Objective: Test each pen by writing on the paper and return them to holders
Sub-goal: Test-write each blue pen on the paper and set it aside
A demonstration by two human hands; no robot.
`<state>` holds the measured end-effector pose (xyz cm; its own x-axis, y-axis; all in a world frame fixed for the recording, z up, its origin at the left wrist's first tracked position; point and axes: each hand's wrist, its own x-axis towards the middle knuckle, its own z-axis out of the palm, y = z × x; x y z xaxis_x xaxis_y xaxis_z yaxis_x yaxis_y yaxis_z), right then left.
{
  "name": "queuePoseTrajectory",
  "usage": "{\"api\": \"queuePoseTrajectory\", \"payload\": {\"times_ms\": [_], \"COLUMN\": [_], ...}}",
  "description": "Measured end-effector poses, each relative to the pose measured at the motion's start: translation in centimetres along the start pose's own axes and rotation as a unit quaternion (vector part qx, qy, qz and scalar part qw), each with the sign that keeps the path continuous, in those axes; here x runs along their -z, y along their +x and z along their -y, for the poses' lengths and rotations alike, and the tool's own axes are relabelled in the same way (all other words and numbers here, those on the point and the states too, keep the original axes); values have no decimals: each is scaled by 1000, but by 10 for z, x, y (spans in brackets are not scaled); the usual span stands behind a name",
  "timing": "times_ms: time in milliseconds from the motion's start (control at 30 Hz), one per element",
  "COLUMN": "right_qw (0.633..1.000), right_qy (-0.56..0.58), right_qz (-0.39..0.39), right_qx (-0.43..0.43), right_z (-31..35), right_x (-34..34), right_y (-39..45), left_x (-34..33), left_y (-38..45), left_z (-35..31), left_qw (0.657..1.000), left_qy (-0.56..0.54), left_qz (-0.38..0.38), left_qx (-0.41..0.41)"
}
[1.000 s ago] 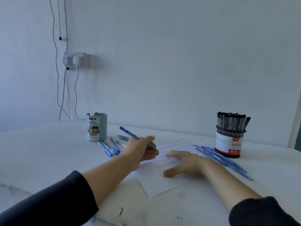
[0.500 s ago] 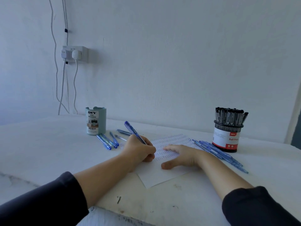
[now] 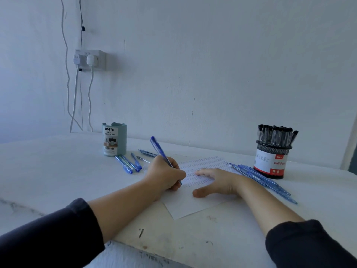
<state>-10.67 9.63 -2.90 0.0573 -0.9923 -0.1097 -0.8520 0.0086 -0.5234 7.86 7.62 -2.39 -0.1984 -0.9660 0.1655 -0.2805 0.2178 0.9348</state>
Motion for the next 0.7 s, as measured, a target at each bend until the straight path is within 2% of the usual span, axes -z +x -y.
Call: {"api": "queuePoseTrajectory", "payload": {"times_ms": [700], "right_qw": [1000], "right_qy": [6], "right_qz": [5], "right_qx": [9], "right_z": [-1], "right_x": [0], "right_y": [1], "left_x": [-3], "left_y": [0], "left_z": [0], "left_qw": [999], "left_qy": [37], "left_qz": [-2], "left_qx": [-4]}}
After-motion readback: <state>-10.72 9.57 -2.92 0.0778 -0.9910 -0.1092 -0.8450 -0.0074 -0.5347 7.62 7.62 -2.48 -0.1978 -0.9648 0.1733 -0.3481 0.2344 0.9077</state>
